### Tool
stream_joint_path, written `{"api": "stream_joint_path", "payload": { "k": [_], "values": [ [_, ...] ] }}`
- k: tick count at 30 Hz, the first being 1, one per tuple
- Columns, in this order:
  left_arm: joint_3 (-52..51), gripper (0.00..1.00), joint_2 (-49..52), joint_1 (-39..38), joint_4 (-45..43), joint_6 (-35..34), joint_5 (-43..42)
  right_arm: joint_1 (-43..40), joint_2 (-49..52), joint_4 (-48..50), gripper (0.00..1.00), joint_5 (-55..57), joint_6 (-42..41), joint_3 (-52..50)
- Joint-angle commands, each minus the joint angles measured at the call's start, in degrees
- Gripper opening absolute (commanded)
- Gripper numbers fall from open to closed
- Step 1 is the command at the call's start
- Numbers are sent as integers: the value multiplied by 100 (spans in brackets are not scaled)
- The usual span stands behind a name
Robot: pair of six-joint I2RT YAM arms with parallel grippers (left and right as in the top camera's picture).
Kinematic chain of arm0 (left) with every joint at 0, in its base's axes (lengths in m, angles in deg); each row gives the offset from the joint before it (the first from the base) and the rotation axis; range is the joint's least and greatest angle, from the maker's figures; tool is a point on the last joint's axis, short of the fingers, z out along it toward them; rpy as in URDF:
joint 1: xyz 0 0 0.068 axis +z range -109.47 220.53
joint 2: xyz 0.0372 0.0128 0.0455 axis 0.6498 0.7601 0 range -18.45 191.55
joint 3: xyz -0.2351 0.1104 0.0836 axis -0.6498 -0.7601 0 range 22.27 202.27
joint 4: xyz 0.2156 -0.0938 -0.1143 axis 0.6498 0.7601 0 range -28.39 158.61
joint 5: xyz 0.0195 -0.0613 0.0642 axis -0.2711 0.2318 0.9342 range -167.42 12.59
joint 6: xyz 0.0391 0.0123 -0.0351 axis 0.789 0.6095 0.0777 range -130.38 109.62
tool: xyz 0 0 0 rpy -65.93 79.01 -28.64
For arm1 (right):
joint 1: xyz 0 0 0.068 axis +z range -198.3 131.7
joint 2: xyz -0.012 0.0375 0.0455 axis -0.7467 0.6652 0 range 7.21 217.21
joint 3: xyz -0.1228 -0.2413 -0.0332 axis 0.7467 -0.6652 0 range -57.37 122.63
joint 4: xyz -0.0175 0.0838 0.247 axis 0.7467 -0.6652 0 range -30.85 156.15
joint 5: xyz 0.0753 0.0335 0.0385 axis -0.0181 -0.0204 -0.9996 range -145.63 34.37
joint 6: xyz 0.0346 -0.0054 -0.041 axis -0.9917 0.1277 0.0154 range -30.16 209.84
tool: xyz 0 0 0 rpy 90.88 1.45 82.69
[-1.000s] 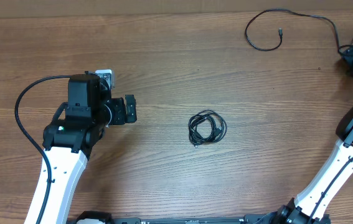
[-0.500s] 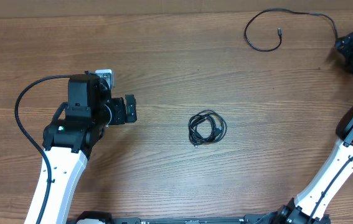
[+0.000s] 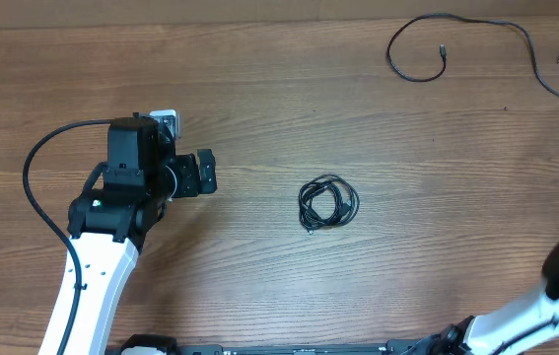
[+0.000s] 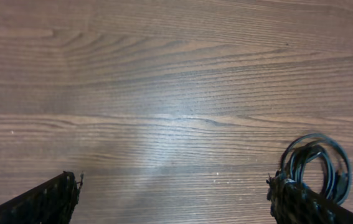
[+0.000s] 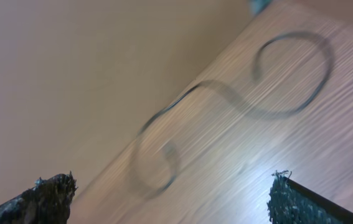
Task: Untangle cables
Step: 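Move the right gripper down to the coiled cable bundle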
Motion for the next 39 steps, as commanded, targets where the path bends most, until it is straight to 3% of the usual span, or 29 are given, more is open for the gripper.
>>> {"api": "stream_joint_path", "payload": {
  "k": [1,9,16,25,32,36,39],
  "values": [
    [101,100,28,-37,85,-487,55,50,-271,-588,100,-938,50,-2],
    [101,100,28,-37,494,-667,57,232,-542,-2531,98,-1499,533,-4],
    [101,100,28,-37,509,-669,-223,1204,-542,-3458,97,-1469,1257,-9],
    [101,100,28,-37,586,-669,-378,3582,-509,-3456,96,168,1266,-170],
    [98,100,28,-37,739,-643,-835,5178,-509,-3051,96,1113,1198,-1025],
    [98,100,28,-37,723,-638,-920,5595,-509,-2435,88,1335,647,-1856],
    [98,100,28,-37,723,-643,-914,5700,-507,-1934,73,1384,48,-2503]
  ]
}}
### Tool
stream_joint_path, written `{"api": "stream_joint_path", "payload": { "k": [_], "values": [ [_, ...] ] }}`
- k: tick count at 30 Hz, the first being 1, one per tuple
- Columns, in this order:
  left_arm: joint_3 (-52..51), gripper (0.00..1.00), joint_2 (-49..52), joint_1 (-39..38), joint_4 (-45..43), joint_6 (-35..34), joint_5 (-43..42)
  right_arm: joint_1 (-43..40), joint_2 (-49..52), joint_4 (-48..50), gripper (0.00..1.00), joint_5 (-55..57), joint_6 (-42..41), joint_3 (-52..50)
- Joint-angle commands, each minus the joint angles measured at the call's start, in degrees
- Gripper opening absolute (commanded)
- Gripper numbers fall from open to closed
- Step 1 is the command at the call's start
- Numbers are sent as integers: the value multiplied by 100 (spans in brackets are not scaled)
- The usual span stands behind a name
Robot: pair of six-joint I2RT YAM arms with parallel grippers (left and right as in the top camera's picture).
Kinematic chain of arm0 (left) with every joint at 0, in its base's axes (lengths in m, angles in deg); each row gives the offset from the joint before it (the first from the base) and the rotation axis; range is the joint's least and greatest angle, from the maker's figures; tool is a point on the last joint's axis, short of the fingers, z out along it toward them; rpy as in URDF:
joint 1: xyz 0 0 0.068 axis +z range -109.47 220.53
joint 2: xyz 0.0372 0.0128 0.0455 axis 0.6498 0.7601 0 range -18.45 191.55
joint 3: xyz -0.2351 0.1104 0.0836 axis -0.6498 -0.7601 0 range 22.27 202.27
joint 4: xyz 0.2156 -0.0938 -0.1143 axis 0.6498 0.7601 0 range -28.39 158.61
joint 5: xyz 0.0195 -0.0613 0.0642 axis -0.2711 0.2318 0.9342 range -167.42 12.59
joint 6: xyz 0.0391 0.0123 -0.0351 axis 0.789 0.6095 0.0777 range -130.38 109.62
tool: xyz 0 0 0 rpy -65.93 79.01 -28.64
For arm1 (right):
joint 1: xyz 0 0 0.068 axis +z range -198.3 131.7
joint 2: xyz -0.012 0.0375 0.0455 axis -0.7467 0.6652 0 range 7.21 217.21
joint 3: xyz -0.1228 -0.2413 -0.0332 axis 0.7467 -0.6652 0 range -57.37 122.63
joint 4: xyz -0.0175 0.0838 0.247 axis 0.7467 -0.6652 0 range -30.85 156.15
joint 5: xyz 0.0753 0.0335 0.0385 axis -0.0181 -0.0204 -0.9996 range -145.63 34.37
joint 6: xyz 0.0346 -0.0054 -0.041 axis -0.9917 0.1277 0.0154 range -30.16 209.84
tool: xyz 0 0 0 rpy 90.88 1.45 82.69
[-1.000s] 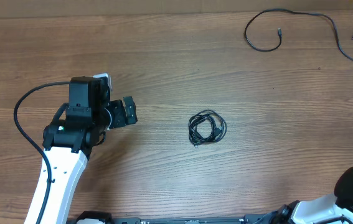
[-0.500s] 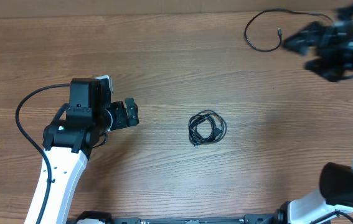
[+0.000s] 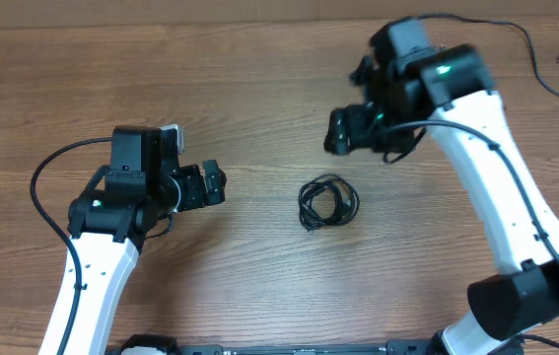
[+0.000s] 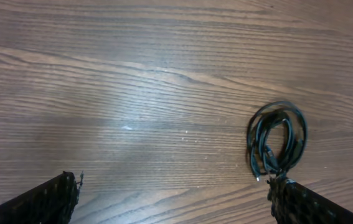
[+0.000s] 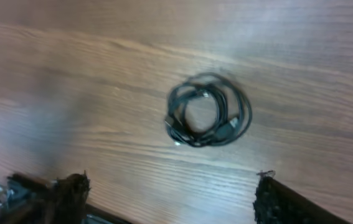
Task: Untangle cables
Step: 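Move the right gripper down to the coiled cable bundle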
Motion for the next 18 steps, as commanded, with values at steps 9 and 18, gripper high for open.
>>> {"api": "stream_joint_path", "payload": {
  "k": [9,18],
  "values": [
    [98,100,28,-37,-138,-15,-125,363,-4,2044,61,-516,-1161,-2277],
    [98,100,28,-37,-199,-15,-127,640,7,3650,54,367,-2452,-3532]
  ]
}}
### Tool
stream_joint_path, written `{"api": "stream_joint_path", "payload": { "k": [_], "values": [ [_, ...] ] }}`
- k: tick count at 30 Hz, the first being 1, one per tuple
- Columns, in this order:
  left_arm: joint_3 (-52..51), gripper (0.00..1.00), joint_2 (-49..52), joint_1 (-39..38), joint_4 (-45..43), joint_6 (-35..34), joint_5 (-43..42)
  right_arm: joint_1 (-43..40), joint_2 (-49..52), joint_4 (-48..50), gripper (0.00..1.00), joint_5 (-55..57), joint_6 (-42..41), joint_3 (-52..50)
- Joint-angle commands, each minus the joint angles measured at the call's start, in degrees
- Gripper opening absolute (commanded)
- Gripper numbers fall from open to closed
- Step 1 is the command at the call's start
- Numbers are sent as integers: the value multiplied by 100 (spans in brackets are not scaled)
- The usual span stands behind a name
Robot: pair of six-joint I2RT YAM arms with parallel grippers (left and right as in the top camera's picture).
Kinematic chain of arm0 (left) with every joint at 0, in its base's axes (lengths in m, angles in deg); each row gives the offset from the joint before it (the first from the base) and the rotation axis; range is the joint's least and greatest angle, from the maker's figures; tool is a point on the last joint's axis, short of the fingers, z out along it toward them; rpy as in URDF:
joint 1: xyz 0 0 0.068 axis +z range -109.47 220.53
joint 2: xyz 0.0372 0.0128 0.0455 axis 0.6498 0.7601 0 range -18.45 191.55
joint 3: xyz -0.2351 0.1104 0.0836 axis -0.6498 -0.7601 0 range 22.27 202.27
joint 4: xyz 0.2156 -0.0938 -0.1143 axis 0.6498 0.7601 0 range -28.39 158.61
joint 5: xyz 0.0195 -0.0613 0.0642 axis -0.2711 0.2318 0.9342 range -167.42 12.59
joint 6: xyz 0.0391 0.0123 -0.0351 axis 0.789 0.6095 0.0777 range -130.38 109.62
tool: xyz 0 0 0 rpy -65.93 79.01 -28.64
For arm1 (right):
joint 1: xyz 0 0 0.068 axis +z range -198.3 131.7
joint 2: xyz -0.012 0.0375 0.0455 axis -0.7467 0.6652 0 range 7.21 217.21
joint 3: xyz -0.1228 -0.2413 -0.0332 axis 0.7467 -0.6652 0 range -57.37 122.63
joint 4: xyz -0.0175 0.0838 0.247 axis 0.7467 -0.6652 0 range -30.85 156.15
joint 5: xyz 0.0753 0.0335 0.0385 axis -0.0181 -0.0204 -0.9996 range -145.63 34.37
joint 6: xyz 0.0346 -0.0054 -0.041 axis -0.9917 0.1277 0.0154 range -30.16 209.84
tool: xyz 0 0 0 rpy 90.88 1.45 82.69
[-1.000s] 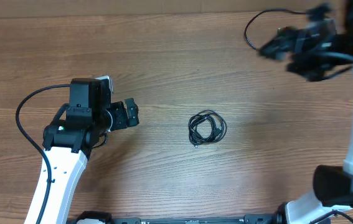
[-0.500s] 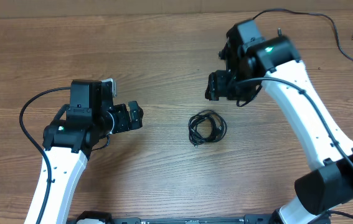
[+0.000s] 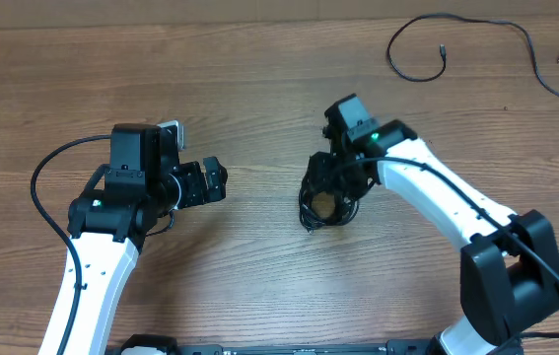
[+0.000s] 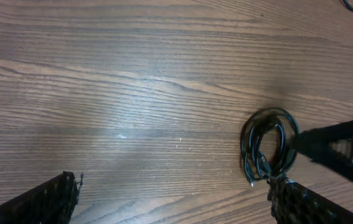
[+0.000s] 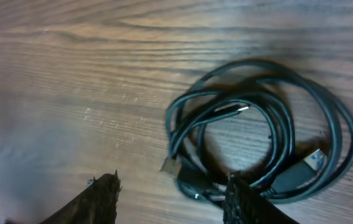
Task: Untangle cables
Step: 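Move the right gripper down to the coiled cable bundle, then close the right gripper on a strand of the coiled bundle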
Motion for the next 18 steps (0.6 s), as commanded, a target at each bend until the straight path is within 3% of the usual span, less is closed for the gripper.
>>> {"api": "stream_joint_path", "payload": {
  "k": [1,11,14,18],
  "values": [
    [98,100,22,-37,-13,-15,-68,4,-13,195,54,721,-841,-284],
    [98,100,22,-37,-15,-13,-68,4,42,579,54,1858,-931,-448],
    [98,99,22,-37,-13,-13,-68,-15,50,546,54,2608,-743,-448],
    [98,100,22,-37,9,-13,-66,-122,50,490,54,2605,-214,-448]
  ]
}}
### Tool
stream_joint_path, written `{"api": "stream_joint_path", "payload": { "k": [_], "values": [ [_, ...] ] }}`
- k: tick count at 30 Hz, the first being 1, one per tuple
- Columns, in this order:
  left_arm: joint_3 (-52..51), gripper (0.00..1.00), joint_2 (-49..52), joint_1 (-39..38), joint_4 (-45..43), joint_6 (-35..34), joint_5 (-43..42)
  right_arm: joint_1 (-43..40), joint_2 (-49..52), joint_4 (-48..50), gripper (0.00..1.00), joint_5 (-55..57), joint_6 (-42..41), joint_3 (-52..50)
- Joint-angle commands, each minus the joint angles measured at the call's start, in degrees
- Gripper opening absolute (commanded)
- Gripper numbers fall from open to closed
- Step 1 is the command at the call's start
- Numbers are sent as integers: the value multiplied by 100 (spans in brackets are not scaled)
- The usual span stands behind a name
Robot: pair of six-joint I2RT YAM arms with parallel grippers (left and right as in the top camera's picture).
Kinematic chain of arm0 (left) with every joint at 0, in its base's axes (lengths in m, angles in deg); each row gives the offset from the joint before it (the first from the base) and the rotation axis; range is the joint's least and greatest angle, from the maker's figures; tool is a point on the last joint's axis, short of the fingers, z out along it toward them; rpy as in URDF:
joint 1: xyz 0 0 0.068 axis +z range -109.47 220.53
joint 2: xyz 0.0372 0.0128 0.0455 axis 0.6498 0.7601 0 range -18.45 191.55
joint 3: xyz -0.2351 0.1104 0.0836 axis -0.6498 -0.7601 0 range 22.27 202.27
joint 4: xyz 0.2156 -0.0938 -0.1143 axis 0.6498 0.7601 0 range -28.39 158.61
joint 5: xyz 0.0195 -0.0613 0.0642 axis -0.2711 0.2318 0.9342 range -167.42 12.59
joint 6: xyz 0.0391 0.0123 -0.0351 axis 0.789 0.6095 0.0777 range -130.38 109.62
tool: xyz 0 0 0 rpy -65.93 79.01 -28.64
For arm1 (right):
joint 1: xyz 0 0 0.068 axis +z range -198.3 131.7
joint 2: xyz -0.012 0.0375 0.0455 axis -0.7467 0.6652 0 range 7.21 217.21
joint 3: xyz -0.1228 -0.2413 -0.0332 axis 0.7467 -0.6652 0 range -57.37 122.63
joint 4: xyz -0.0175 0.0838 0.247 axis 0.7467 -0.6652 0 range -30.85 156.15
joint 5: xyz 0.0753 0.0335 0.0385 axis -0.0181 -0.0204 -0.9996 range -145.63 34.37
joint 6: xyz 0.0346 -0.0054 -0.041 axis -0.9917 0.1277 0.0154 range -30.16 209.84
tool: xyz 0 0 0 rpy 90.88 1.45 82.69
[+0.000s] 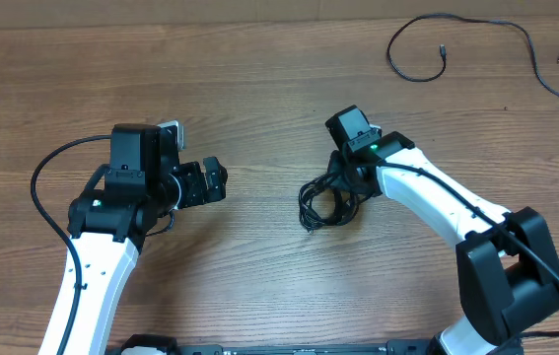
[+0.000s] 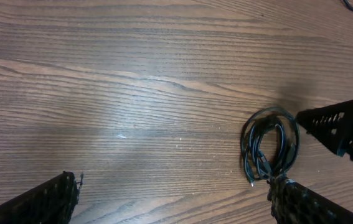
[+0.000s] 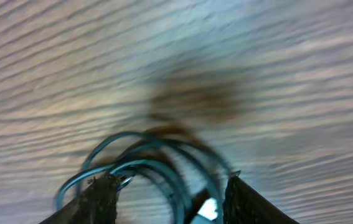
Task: Untangle cables
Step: 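Close the right gripper on a strand of the coiled bundle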
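Note:
A small coil of black cable (image 1: 316, 209) lies on the wooden table (image 1: 259, 89) near the middle. My right gripper (image 1: 343, 182) is down on the coil's upper right edge. In the right wrist view, which is blurred, the coil's loops (image 3: 157, 168) and a silver plug lie between the right gripper's (image 3: 170, 202) spread fingers. My left gripper (image 1: 212, 182) hovers open about a hand's width left of the coil. In the left wrist view the coil (image 2: 269, 146) shows at the right, ahead of the left gripper (image 2: 176, 205), with the right fingers (image 2: 341, 127) beside it.
A long loose black cable (image 1: 390, 51) snakes along the table's far right edge, well away from both grippers. The left arm's own cable arcs out at the far left.
My right gripper has shifted slightly up and right on the coil, and its camera now looks along the table. The coil's right side is covered. The left arm has not moved.
At first only the left arm stood over the table, left of the coil, with the right arm off at the lower right. Then the right gripper hovered wide open above the coil. It later stood narrower at the coil, where it stays now.

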Motion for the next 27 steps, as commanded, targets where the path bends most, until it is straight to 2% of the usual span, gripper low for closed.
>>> {"api": "stream_joint_path", "payload": {
  "k": [1,7,27],
  "values": [
    [98,100,22,-37,2,-13,-66,-116,48,-72,53,282,533,-13],
    [98,100,22,-37,-2,-13,-66,-144,48,-308,54,-820,1934,-13],
    [101,100,22,-37,2,-13,-66,-144,212,-317,47,-664,1978,-15]
  ]
}}
